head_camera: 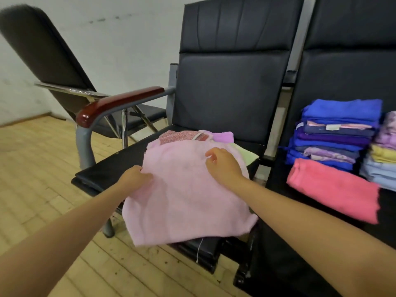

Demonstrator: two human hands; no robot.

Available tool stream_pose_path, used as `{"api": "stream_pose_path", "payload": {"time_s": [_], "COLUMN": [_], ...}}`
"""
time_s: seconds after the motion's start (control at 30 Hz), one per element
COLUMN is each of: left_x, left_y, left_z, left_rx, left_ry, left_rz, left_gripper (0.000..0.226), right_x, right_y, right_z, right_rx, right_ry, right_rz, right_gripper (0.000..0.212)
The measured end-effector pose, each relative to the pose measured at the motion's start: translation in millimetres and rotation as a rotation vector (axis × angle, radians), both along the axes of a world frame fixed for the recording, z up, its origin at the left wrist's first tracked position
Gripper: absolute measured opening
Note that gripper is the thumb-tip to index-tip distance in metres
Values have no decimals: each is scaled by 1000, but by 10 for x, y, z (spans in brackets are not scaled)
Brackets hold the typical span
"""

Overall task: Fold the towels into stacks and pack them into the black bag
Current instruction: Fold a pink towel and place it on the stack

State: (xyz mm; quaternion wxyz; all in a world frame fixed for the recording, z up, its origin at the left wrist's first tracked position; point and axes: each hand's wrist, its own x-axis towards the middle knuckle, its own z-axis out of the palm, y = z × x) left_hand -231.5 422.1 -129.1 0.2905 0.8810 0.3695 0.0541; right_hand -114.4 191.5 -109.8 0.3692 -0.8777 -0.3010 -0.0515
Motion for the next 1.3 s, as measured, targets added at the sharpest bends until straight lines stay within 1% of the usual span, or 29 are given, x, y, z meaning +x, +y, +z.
{"api": "stream_pose_path", "payload": {"time_s": [0.1,0.2,0.3,0.37,0.43,0.5,0.67,0.7,0.77,0.83,0.87,0.93,0.97,1.0,1.03,1.07,1.1,1.13,1.2,1.23,1.3], "left_x": [-304,-589,-825,-962,-1079,-1164,-1245,-1257,-1279,-1305,-1317,-1326,-1330,-1328,-1315,-1300,-1286,-1276,-1262,-1254,-1211], "left_y": [-135,-225,-302,-337,-362,-393,-519,-535,-518,-460,-431,-409,-428,-449,-472,-487,-513,-558,-708,-801,-960], "left_z": [-2,-16,37,78,74,27,-88,-99,-114,-129,-138,-165,-175,-191,-211,-231,-236,-220,-147,-113,-137], "left_rx": [-13,-71,-186,-219,-290,-373,-507,-492,-439,-381,-318,-211,-171,-90,41,200,338,425,446,437,477], "left_ry": [10,-4,-109,-183,-190,-128,-10,21,25,-7,3,54,90,128,150,133,59,-41,-212,-238,-204], "left_rz": [4,21,35,20,-34,-85,-174,-180,-116,-24,-1,12,11,-1,-30,-71,-127,-208,-405,-493,-610], "left_gripper": [23,23,19,12,12,16,30,29,24,22,20,15,16,23,33,42,46,44,36,37,46], "right_x": [-425,-804,-1022,-1074,-1074,-1047,-993,-989,-981,-981,-989,-1029,-1055,-1081,-1104,-1119,-1133,-1142,-1134,-1115,-1072], "right_y": [-90,-185,-242,-281,-322,-353,-421,-434,-472,-530,-558,-585,-579,-555,-523,-487,-457,-437,-419,-418,-429], "right_z": [-12,-75,-172,-222,-243,-247,-235,-237,-254,-290,-312,-338,-338,-329,-314,-294,-273,-251,-226,-221,-220], "right_rx": [-93,-269,-507,-594,-588,-562,-567,-561,-539,-493,-469,-426,-412,-405,-402,-403,-395,-368,-275,-237,-191], "right_ry": [-25,-20,-75,-146,-162,-140,-100,-94,-109,-203,-275,-395,-423,-430,-427,-412,-382,-331,-206,-156,-77], "right_rz": [146,328,473,506,506,504,512,517,532,563,591,651,669,676,670,652,622,586,510,481,447], "right_gripper": [22,24,33,36,37,36,36,36,37,41,42,37,32,27,23,21,20,19,15,14,11]}}
